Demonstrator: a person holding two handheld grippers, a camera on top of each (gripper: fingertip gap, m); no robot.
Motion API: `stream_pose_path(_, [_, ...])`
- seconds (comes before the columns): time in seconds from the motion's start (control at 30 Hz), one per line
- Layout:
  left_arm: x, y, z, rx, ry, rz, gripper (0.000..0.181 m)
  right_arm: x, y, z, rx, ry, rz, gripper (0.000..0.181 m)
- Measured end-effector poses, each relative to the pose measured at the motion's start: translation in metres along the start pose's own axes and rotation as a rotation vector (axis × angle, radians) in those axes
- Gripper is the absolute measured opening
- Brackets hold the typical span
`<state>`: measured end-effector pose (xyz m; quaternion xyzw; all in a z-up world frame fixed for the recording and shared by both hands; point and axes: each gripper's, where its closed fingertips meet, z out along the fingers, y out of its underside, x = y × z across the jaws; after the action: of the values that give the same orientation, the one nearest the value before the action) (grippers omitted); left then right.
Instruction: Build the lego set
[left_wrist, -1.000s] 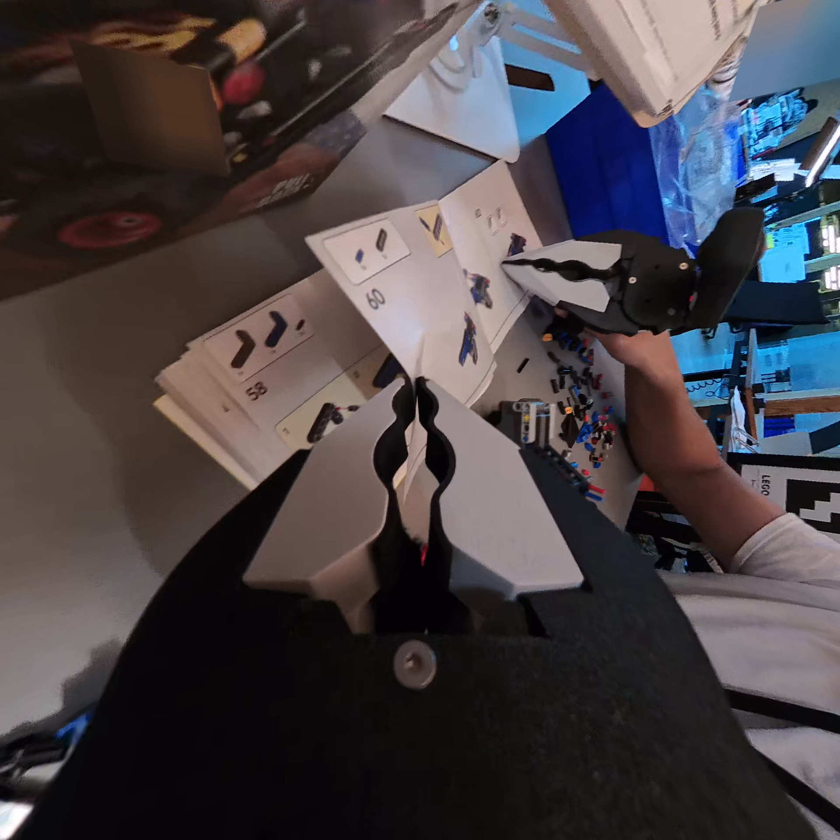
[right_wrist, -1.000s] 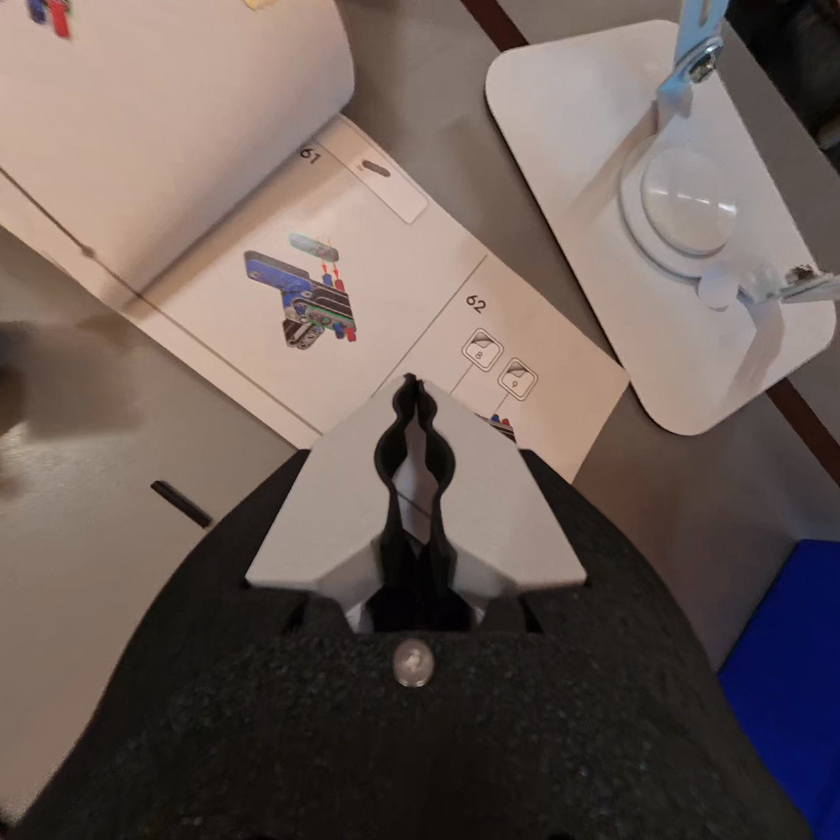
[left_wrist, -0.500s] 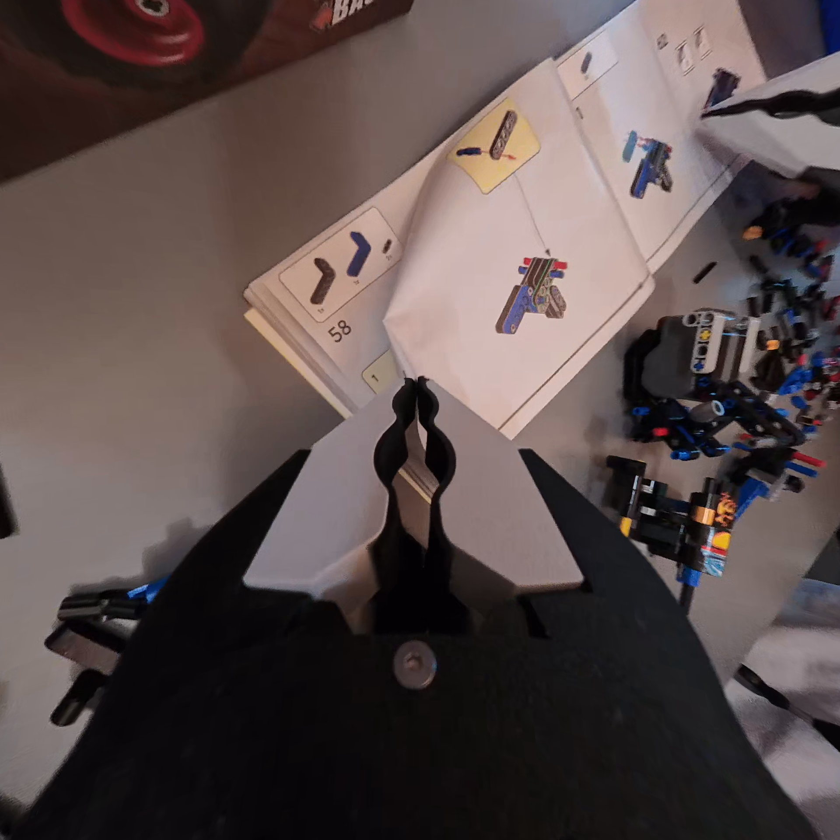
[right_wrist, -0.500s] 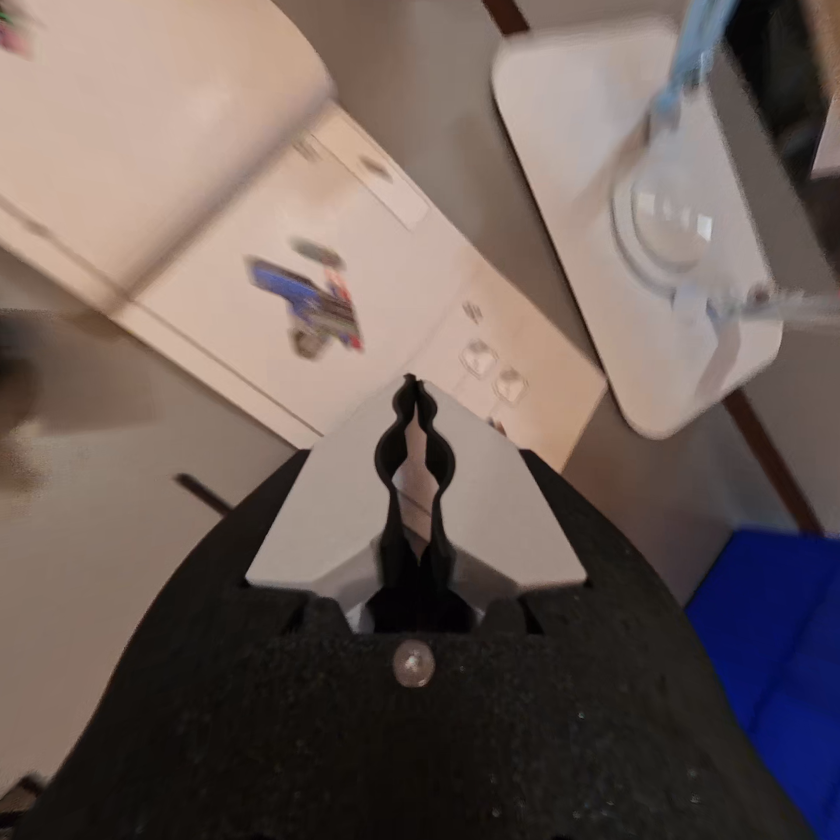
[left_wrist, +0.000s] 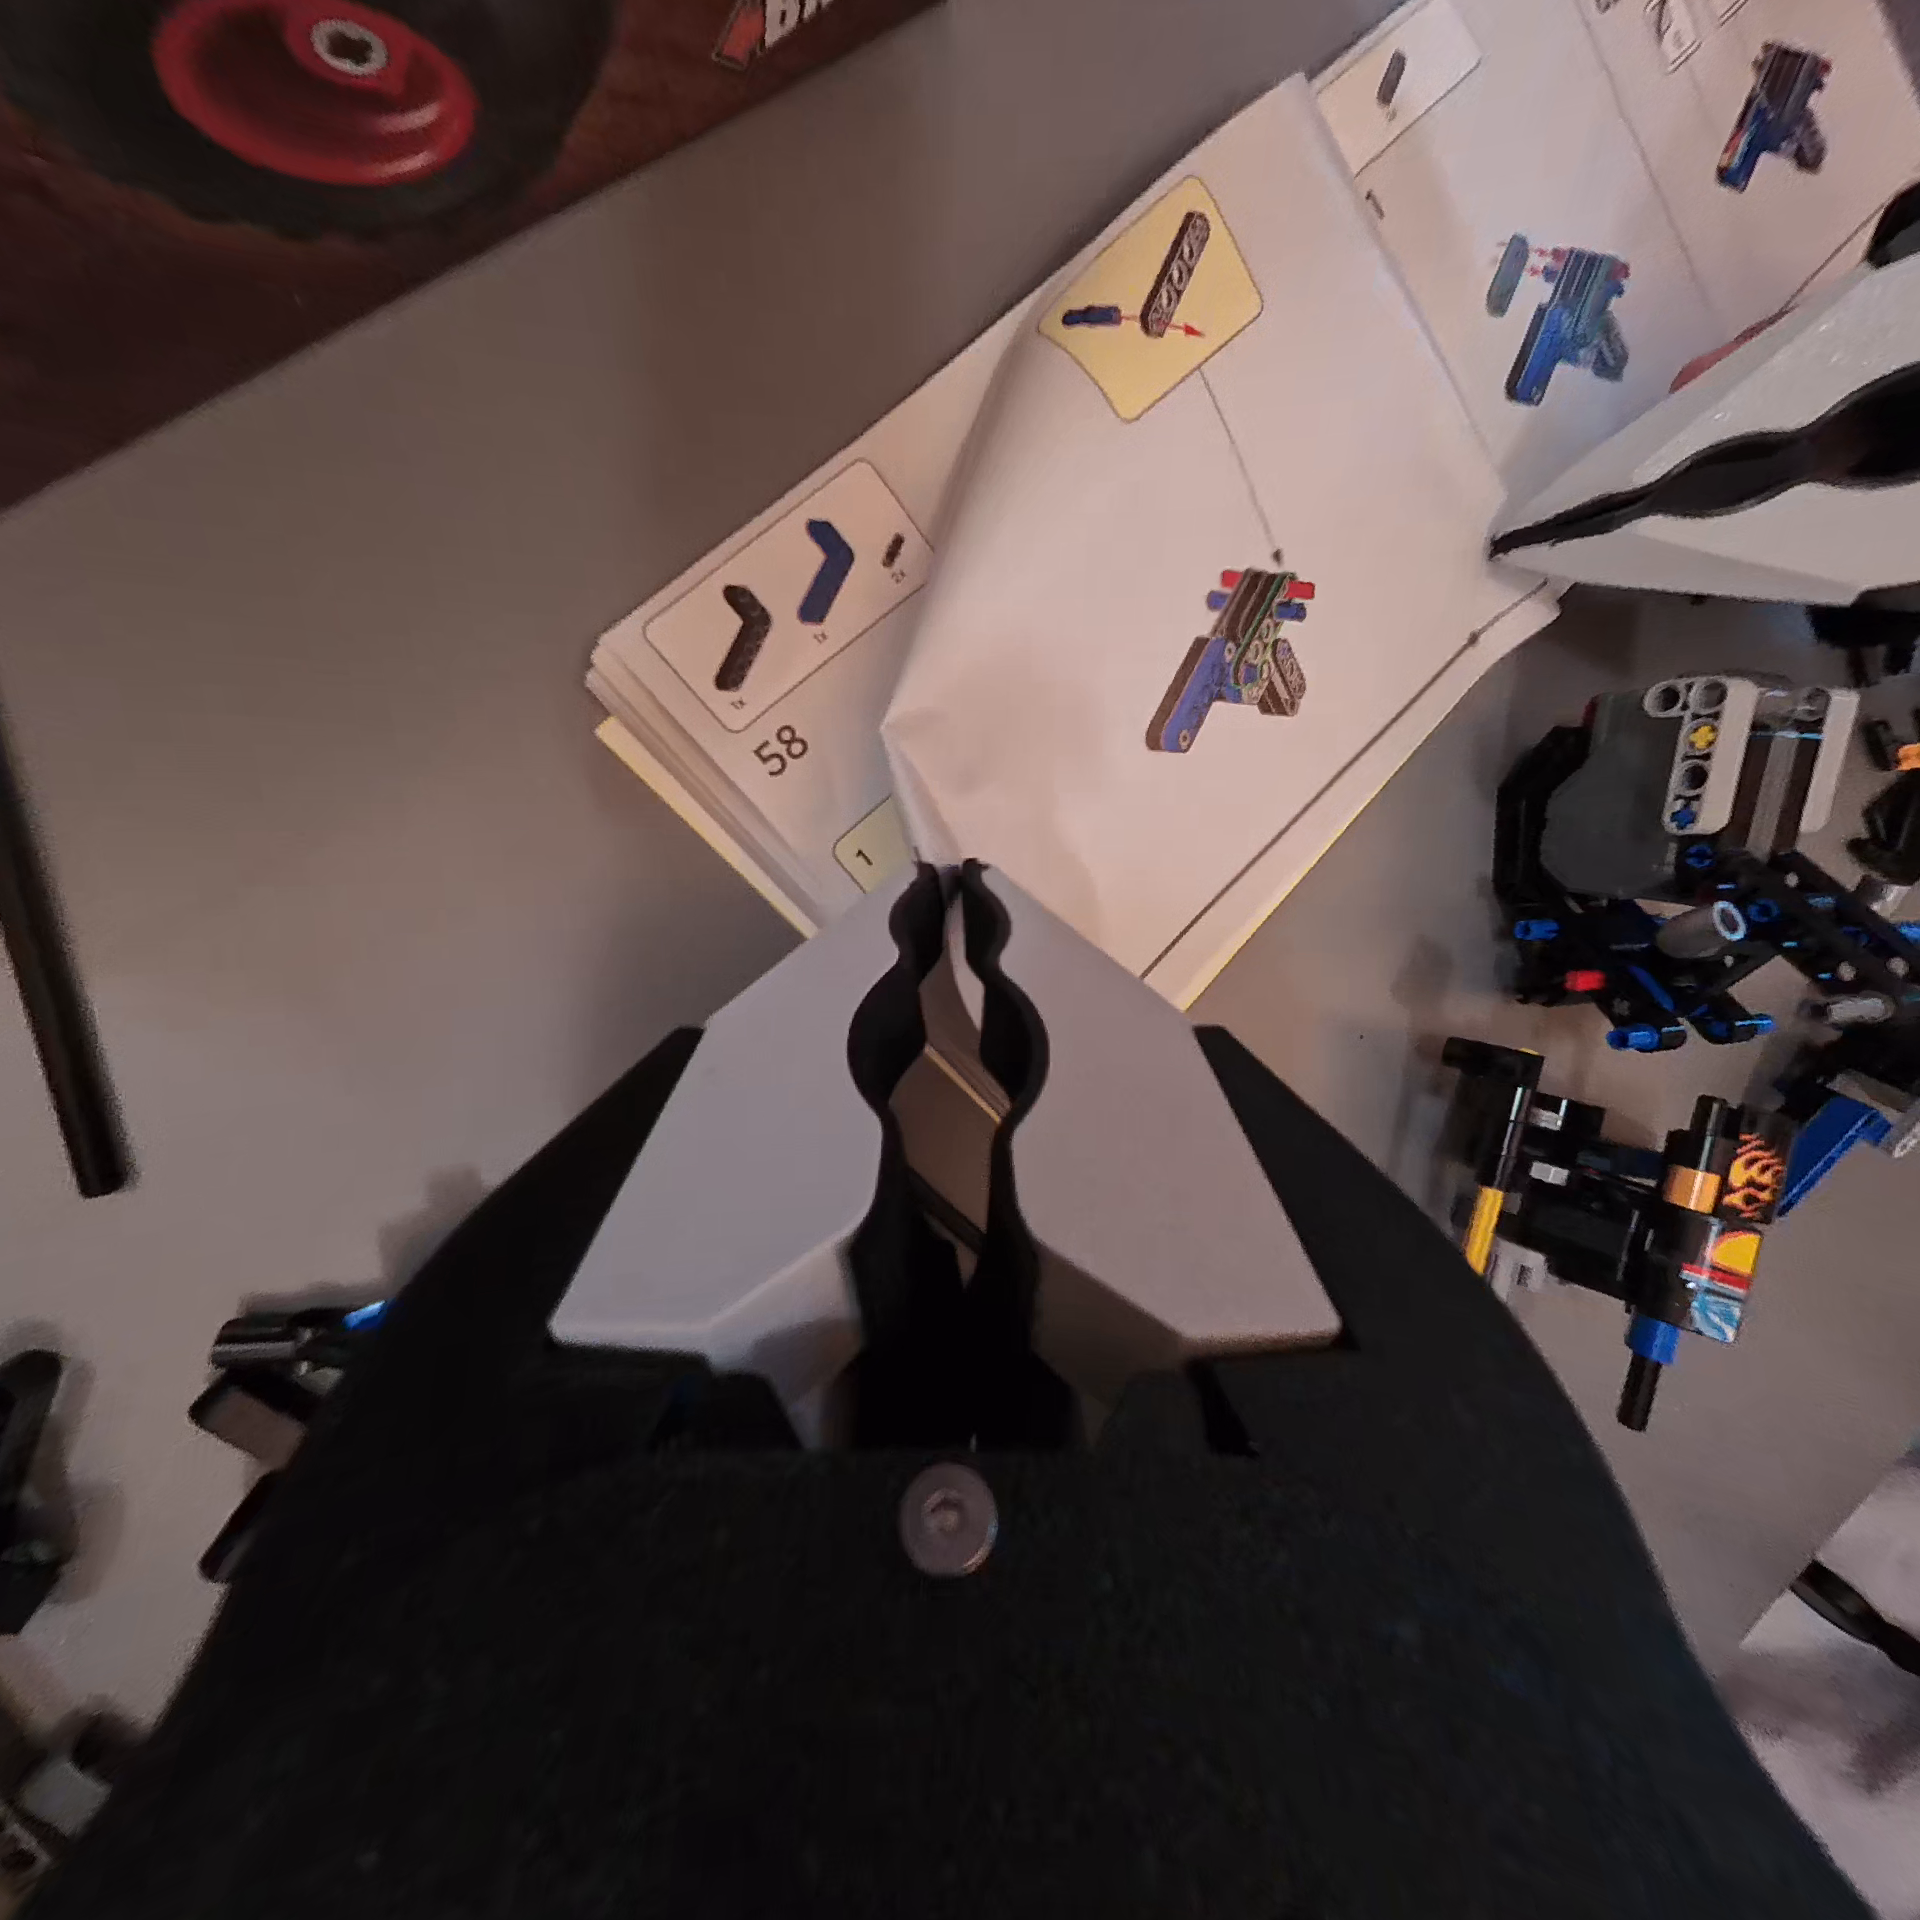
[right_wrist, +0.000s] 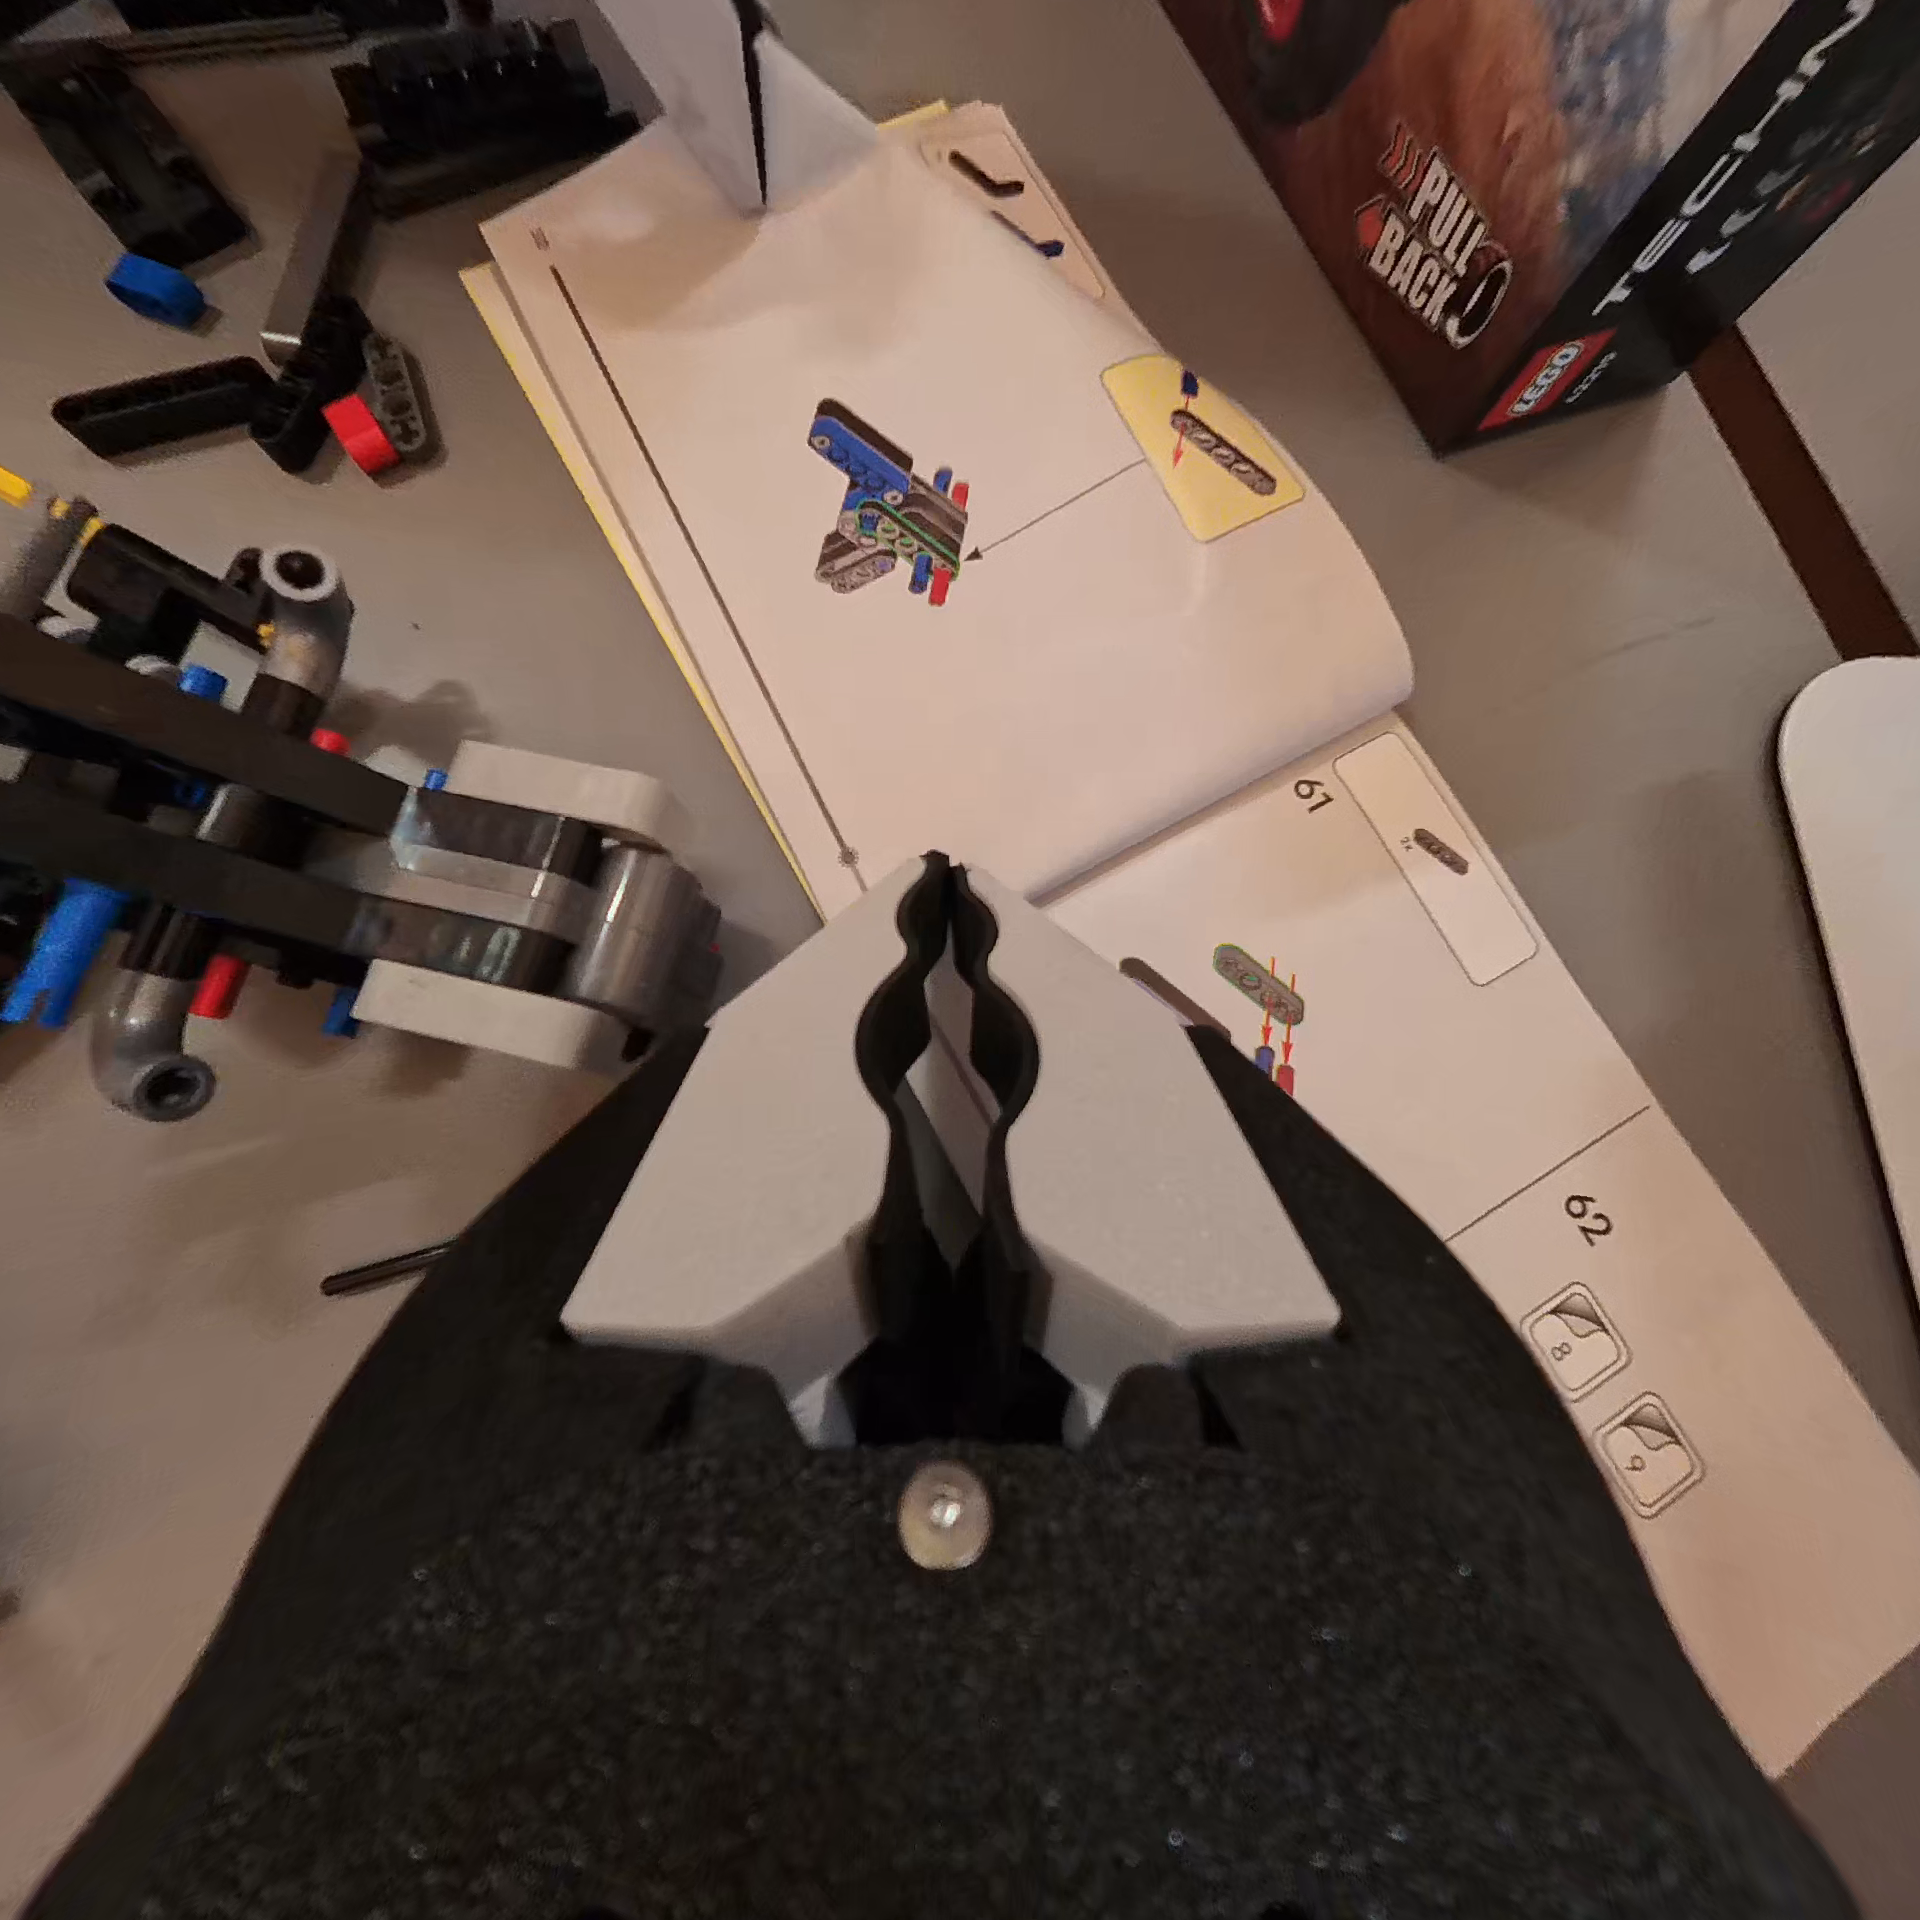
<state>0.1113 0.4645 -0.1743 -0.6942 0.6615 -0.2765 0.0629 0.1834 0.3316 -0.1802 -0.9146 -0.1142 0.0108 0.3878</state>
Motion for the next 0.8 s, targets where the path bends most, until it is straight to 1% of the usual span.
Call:
stream_pose_path(0.1, [0.000,-0.009,-0.015,0.047,-0.006,-0.017,0.012,0.000,0.001,0.000,0.000,0.027,-0.024,0.000])
stream_pose_path(0.13, [-0.002,-0.014,-0.023,0.076,-0.037,-0.005,0.015,0.000,0.001,0.000,0.004,0.027,-0.016,0.000])
stream_pose_path(0.2, [-0.011,-0.023,-0.041,0.118,-0.145,0.055,0.020,0.000,0.001,0.000,0.014,0.034,-0.019,0.000])
stream_pose_path(0.27, [-0.015,-0.038,-0.061,0.179,-0.253,0.122,0.025,0.000,0.001,0.000,0.009,0.042,-0.029,0.000])
stream_pose_path(0.33, [-0.002,-0.061,-0.073,0.256,-0.275,0.197,0.025,0.000,0.001,0.000,-0.001,0.037,-0.027,0.000])
stream_pose_path(0.37, [0.014,-0.074,-0.070,0.293,-0.242,0.257,0.022,0.000,0.001,0.000,-0.005,0.032,-0.024,0.000])
stream_pose_path(0.4, [0.032,-0.084,-0.062,0.304,-0.203,0.326,0.015,0.000,0.001,0.000,-0.005,0.027,-0.019,0.000])
stream_pose_path(0.47, [0.062,-0.097,-0.029,0.266,-0.128,0.429,0.002,0.000,0.001,0.000,0.006,0.026,-0.010,0.000])
stream_pose_path(0.53, [0.092,-0.099,0.013,0.183,0.003,0.483,0.000,0.000,0.001,0.000,0.019,0.038,-0.008,0.000])
stream_pose_path(0.57, [0.098,-0.101,0.033,0.146,0.025,0.489,0.000,0.000,0.001,0.000,0.021,0.045,-0.007,0.000])
stream_pose_path(0.6, [0.097,-0.104,0.049,0.115,0.006,0.489,0.000,0.000,0.001,0.000,0.022,0.049,-0.006,0.000])
stream_pose_path(0.67, [0.096,-0.107,0.072,0.074,-0.011,0.503,0.000,0.000,0.001,0.000,0.019,0.050,0.002,0.000])
stream_pose_path(0.73, [0.092,-0.104,0.082,0.037,-0.023,0.511,0.000,0.000,0.001,0.000,0.017,0.045,0.016,0.000])
stream_pose_path(0.8, [0.095,-0.097,0.088,0.018,0.016,0.516,0.000,0.000,0.001,0.000,0.019,0.045,0.021,0.000])
